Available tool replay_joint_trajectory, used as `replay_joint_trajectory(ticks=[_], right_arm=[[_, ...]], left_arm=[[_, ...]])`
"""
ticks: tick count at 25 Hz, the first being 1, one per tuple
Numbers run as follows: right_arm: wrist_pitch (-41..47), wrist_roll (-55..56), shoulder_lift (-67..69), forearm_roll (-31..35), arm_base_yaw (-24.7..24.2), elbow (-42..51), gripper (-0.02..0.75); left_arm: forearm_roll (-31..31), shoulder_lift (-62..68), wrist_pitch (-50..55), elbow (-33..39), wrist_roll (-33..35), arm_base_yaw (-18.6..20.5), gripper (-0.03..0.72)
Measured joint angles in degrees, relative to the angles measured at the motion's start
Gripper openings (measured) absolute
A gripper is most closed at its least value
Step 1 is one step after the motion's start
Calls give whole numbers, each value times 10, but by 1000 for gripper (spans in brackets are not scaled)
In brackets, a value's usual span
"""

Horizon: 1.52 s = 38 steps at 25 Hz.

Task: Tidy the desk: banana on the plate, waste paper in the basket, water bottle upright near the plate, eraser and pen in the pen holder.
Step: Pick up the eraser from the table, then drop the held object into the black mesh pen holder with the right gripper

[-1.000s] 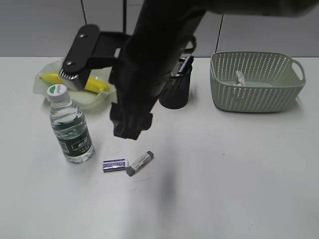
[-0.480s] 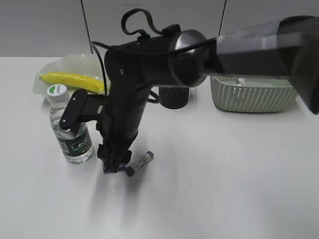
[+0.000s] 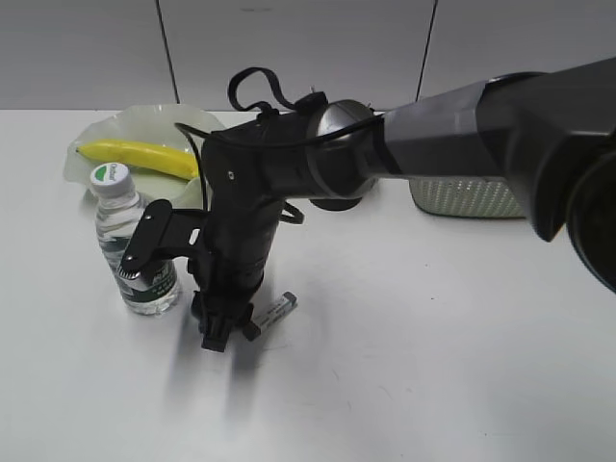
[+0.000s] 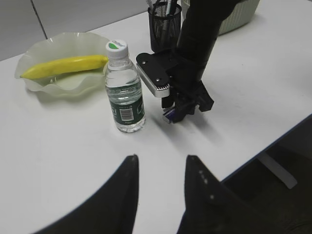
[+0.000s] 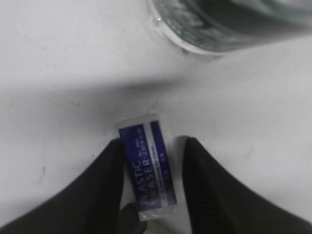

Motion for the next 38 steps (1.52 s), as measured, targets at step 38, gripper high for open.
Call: replay_joint_trajectory(ticks=[38], right_arm=[[-255,139,-140,53,-220,0,194]], left_arm=[[2,0,0,0,-1,0,241]])
